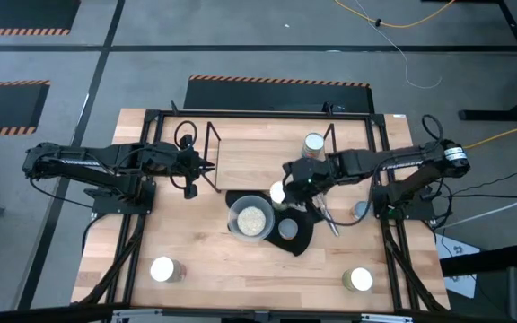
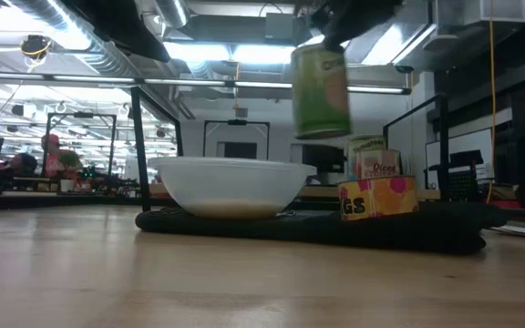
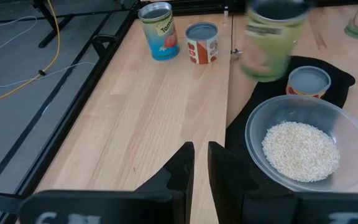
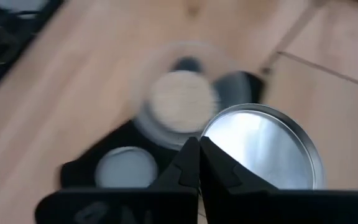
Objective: Pick and place cans onto a shelf
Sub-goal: Put the large canned orange on the shelf
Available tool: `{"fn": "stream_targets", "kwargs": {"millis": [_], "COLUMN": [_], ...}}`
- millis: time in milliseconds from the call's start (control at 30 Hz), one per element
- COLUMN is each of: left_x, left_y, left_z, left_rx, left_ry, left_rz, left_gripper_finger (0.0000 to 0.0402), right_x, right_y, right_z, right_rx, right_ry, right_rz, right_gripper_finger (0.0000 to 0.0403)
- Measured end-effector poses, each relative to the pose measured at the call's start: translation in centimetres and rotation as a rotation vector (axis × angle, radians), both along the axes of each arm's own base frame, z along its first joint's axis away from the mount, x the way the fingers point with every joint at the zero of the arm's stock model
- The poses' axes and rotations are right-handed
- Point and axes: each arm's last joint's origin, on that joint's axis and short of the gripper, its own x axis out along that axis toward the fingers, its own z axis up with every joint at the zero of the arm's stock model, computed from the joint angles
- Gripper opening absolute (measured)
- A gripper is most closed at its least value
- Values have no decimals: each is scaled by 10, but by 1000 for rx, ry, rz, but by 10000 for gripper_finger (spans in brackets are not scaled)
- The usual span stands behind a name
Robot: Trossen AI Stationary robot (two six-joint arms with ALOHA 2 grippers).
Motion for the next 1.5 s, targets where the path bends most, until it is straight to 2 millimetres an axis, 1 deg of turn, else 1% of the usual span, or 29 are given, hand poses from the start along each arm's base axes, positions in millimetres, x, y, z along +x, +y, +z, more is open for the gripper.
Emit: {"fn": "stream_targets", "kwargs": {"millis": [133,500,600,700,867,1033,1233,1500], "left_x": [0,0,0,0,0,0,0,0], "left_y": [0,0,0,0,0,0,0,0], "left_z": [0,0,0,0,0,0,0,0], "left_rx": [0,0,0,0,0,1,1,1], "left_ry": [0,0,0,0,0,0,0,0], "left_rz": [0,0,-1,0,-1,-1,-2,-1], "left_gripper_finger": [40,40,40,40,40,40,40,40], "right_x": [3,-5,-9,-10,-11,-13,-17,-20], "right_y": [-21,-101,-120,-134,-146,-151,-153,-152], "right_z": [6,4,3,0,-17,-34,-44,-56], "right_rx": [-49,-95,-91,-67,-57,-3,14,12], "right_ry": [-25,-12,-7,-29,-85,-102,-82,-67], "right_rz": [-85,-297,-360,-407,-442,-522,-611,-645], "right_gripper_finger": [2,2,2,2,2,1,1,1]}}
